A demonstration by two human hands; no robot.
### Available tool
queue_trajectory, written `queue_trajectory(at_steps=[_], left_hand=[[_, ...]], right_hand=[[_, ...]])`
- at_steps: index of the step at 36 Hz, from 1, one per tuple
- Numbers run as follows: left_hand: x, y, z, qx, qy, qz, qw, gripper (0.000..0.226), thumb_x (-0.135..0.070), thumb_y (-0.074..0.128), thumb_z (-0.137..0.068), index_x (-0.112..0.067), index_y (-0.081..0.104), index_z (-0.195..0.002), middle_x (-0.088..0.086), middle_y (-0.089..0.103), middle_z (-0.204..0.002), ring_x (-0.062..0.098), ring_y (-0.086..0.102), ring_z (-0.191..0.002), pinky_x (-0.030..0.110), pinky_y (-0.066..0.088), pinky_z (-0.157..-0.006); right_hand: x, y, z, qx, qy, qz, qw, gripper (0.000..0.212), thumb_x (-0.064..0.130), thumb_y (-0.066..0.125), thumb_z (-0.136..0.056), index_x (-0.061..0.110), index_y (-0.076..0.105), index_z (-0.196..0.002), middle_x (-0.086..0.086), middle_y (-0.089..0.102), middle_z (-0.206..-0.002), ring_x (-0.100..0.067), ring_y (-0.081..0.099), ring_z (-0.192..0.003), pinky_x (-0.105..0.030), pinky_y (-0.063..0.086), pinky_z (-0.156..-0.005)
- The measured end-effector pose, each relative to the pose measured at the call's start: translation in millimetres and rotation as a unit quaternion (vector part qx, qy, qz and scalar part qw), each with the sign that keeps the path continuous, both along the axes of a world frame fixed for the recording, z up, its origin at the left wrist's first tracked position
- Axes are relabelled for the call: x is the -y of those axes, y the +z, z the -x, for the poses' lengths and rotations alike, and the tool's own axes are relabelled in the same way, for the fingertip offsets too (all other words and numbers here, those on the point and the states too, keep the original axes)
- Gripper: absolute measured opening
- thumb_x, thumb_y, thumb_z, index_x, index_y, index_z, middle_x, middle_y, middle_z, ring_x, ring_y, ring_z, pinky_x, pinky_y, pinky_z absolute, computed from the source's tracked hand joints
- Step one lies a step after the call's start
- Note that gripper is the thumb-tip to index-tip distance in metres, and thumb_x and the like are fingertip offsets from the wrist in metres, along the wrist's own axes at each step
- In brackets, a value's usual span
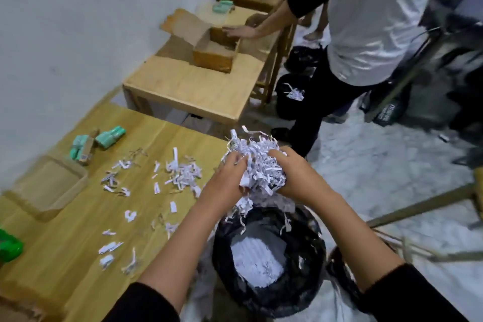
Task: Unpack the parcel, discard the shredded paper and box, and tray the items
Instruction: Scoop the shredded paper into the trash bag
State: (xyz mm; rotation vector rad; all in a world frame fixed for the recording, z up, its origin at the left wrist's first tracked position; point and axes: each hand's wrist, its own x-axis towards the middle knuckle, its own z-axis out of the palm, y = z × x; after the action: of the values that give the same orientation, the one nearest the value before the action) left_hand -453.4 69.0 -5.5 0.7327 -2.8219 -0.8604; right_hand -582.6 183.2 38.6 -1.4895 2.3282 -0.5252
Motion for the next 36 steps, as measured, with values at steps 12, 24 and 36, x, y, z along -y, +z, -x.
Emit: queue_trajectory(at_steps=[12, 24, 36], left_hand=[[-82.3, -133.2, 60.9, 0.146, -0.066, -0.090, 0.983, 0.075, -0.020, 0.074, -0.077, -0.021, 0.032, -0.139, 0.000, 0.031, -0.141, 0.021, 0.036, -0.128, 0.041, 0.044, -0.098], [-111.7, -244.8, 66.5, 0.235, -0.044, -0.130, 0.962, 0.076, -0.021, 0.071, -0.079, -0.027, 0.029, -0.142, 0.004, 0.027, -0.146, 0.026, 0.035, -0.130, 0.040, 0.037, -0.105], [-119.8, -269.3, 56.1, 0.238, -0.075, -0.132, 0.959, 0.065, -0.025, 0.061, -0.087, -0.018, 0.030, -0.143, 0.006, 0.027, -0.148, 0.026, 0.033, -0.133, 0.035, 0.034, -0.107]], right_hand=[[-97.7, -140.8, 44.2, 0.109, -0.089, -0.155, 0.978, 0.067, 0.018, 0.072, -0.074, 0.023, 0.038, -0.131, -0.008, 0.035, -0.128, -0.029, 0.046, -0.111, -0.033, 0.042, -0.077], [-131.1, -274.0, 43.5, 0.178, -0.107, -0.252, 0.945, 0.086, 0.029, 0.076, -0.072, 0.022, 0.025, -0.141, -0.013, 0.022, -0.143, -0.034, 0.031, -0.130, -0.042, 0.042, -0.100], [-137.1, -301.5, 34.5, 0.182, -0.082, -0.246, 0.949, 0.085, 0.034, 0.073, -0.072, 0.023, 0.028, -0.144, -0.009, 0.022, -0.151, -0.031, 0.031, -0.135, -0.041, 0.038, -0.105]])
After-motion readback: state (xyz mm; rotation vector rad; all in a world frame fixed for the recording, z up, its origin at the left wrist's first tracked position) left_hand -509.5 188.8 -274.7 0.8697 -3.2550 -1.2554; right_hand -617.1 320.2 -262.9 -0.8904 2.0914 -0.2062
